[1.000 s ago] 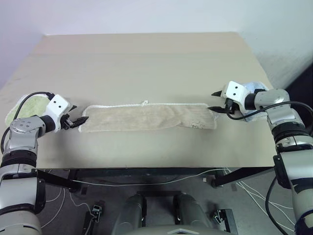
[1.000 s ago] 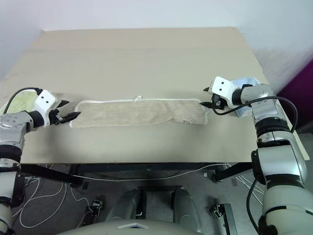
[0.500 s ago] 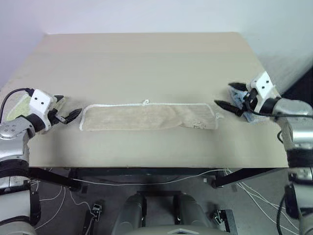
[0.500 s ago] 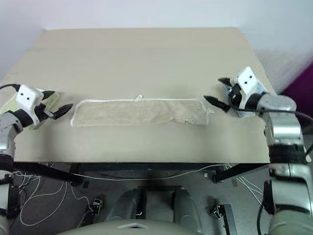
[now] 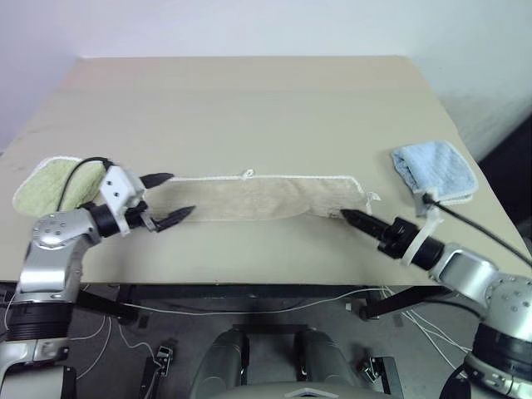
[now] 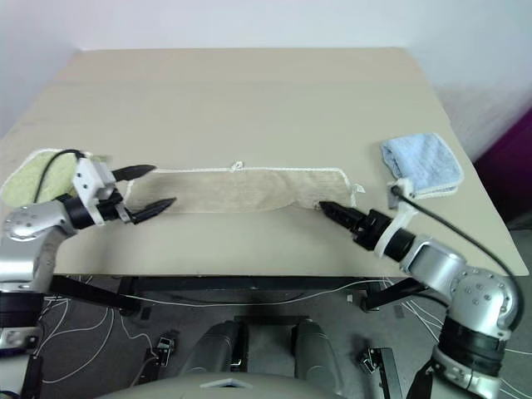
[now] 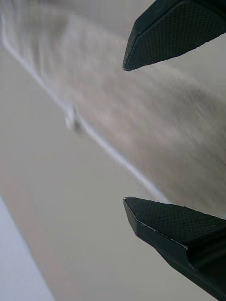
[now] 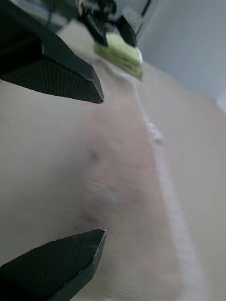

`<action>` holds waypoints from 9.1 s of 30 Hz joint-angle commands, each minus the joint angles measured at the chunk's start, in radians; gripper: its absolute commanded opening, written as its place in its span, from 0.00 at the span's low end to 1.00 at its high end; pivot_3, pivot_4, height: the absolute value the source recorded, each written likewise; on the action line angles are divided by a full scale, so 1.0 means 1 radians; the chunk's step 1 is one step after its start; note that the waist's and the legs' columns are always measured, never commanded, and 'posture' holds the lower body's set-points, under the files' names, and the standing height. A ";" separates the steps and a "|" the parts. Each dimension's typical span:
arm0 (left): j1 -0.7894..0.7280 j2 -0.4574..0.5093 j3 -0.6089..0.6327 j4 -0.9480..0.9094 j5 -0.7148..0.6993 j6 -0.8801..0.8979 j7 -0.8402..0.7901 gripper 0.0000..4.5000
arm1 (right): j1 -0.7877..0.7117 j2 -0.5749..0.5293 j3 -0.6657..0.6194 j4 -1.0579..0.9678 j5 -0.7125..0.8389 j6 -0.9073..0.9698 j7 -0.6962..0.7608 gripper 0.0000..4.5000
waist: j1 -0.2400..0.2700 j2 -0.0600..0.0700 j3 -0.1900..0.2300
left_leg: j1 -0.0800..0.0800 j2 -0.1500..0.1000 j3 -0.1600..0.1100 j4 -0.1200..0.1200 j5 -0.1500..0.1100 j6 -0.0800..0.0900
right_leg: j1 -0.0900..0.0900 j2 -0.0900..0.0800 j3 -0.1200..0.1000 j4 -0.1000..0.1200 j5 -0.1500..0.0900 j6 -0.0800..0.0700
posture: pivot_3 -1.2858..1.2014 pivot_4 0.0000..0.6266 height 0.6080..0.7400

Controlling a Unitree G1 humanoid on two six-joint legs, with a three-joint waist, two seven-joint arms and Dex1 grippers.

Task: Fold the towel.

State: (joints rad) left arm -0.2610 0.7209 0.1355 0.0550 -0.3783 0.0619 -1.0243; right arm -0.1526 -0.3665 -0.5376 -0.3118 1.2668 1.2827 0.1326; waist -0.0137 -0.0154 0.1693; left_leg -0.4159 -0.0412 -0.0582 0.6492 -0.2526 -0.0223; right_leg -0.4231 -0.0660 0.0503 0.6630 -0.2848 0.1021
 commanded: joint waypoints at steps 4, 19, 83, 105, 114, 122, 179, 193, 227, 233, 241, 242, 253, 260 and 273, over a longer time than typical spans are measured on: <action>0.037 -0.037 -0.062 -0.166 -0.052 0.062 -0.035 1.00 | 0.036 0.084 0.023 0.011 0.318 -0.113 -0.413 0.99 | -0.007 0.001 0.000 | 0.001 0.001 0.001 -0.001 0.000 0.000 | -0.001 0.002 0.000 0.000 0.000 0.000 | 0.52 0.24 1.00; 0.080 -0.078 -0.090 -0.261 -0.059 0.110 -0.009 1.00 | -0.034 0.116 0.107 0.190 0.359 -0.447 -0.676 0.99 | -0.006 0.000 -0.001 | 0.010 0.001 0.001 -0.001 0.000 0.001 | 0.011 0.004 -0.001 -0.002 0.000 0.000 | 0.52 0.24 1.00; 0.116 -0.199 -0.154 -0.272 0.002 0.068 0.112 1.00 | -0.363 -0.133 0.793 0.138 -0.676 -0.470 0.176 0.01 | 0.001 0.003 0.001 | 0.009 0.001 -0.002 -0.003 -0.001 0.002 | 0.014 0.002 -0.004 -0.012 0.000 0.000 | 0.52 0.24 1.00; 0.139 -0.206 -0.162 -0.280 0.001 0.074 0.137 1.00 | -0.320 -0.104 0.596 -0.021 -0.661 -0.380 0.339 0.90 | 0.001 0.003 0.001 | 0.009 0.001 -0.003 -0.003 -0.001 0.001 | 0.014 0.001 -0.004 -0.012 0.000 0.000 | 0.52 0.24 1.00; 0.159 -0.242 -0.124 -0.276 -0.053 0.117 0.182 1.00 | -0.432 -0.112 0.562 0.245 -0.810 -0.605 0.394 0.60 | -0.001 0.003 0.001 | 0.009 0.001 -0.003 -0.004 -0.001 0.001 | 0.014 0.002 -0.004 -0.013 0.000 0.000 | 0.52 0.24 1.00; 0.195 -0.247 -0.113 -0.297 -0.056 0.130 0.216 1.00 | -0.522 -0.013 0.633 0.628 -0.982 -0.926 0.478 0.01 | -0.003 0.003 0.001 | 0.009 0.001 -0.002 -0.004 -0.001 0.001 | 0.013 0.002 -0.004 -0.013 0.000 0.000 | 0.52 0.24 1.00; 0.199 -0.744 0.291 -0.373 -0.897 0.497 1.437 0.34 | -0.385 -0.079 0.584 0.415 -1.028 -1.137 0.701 0.00 | 0.003 0.002 0.000 | 0.020 0.000 -0.003 -0.004 -0.001 0.001 | 0.026 0.003 -0.005 -0.015 0.000 0.000 | 0.52 0.24 1.00; 0.163 -0.614 0.371 -0.344 -0.910 0.436 1.342 0.01 | -0.357 -0.086 0.574 0.404 -1.029 -1.138 0.670 0.00 | 0.001 0.001 0.001 | 0.020 0.000 -0.003 -0.006 -0.001 0.001 | 0.025 0.004 -0.005 -0.015 0.000 0.000 | 0.52 0.24 1.00; -0.231 -0.256 -0.427 -0.326 -0.165 0.648 0.591 0.01 | -0.300 -0.109 0.514 0.336 -1.038 -1.127 0.570 0.00 | 0.001 0.002 0.003 | 0.017 0.000 -0.002 -0.009 -0.001 0.001 | 0.021 0.003 -0.003 -0.017 0.000 0.000 | 0.52 0.24 1.00; -0.214 -0.296 -0.403 -0.316 -0.125 0.650 0.572 0.06 | -0.301 -0.110 0.517 0.333 -1.037 -1.124 0.573 0.00 | 0.001 0.002 0.003 | 0.013 0.000 -0.002 -0.007 -0.001 0.000 | 0.018 0.003 -0.004 -0.016 0.000 0.000 | 0.52 0.24 1.00; -0.172 -0.348 -0.301 -0.369 -0.220 0.690 0.516 0.60 | -0.309 -0.112 0.521 0.332 -1.037 -1.116 0.579 0.00 | 0.001 0.002 0.003 | 0.012 0.000 -0.003 -0.007 -0.001 0.000 | 0.017 0.003 -0.004 -0.016 0.000 0.000 | 0.52 0.24 1.00; -0.165 -0.350 -0.279 -0.378 -0.243 0.698 0.510 0.68 | -0.309 -0.111 0.523 0.328 -1.036 -1.114 0.580 0.00 | 0.001 0.002 0.003 | 0.012 0.000 -0.003 -0.007 -0.001 0.000 | 0.017 0.003 -0.004 -0.016 0.000 0.000 | 0.52 0.24 1.00; -0.183 -0.385 -0.032 -0.293 -0.249 0.591 0.602 0.81 | -0.339 -0.041 0.569 0.258 -0.992 -1.003 0.576 0.00 | 0.002 0.002 0.003 | 0.011 0.000 -0.003 -0.006 -0.001 0.000 | 0.016 0.003 -0.004 -0.015 0.000 0.000 | 0.52 0.24 1.00; -0.225 -0.361 -0.164 -0.116 -0.044 0.416 0.518 0.31 | -0.423 0.073 0.629 0.362 -0.997 -0.884 0.541 0.00 | 0.002 0.002 0.003 | 0.010 -0.001 -0.003 -0.005 -0.001 0.000 | 0.015 0.003 -0.005 -0.015 0.000 0.000 | 0.52 0.24 1.00; -0.204 -0.367 -0.232 0.158 0.154 0.222 0.467 0.07 | -0.389 0.148 0.699 0.592 -1.098 -0.931 0.511 0.00 | -0.001 0.003 0.002 | 0.009 -0.001 -0.003 -0.005 0.000 0.000 | 0.013 0.003 -0.005 -0.013 0.000 0.000 | 0.52 0.24 1.00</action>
State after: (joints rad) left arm -0.4671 0.3520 -0.1124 0.2015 -0.2444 0.3058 -0.5634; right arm -0.5567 -0.2204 0.1535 0.2807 0.1778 0.3633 0.6409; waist -0.0143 -0.0127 0.1714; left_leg -0.4073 -0.0418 -0.0611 0.6441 -0.2531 -0.0223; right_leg -0.4105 -0.0634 0.0457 0.6497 -0.2844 0.1026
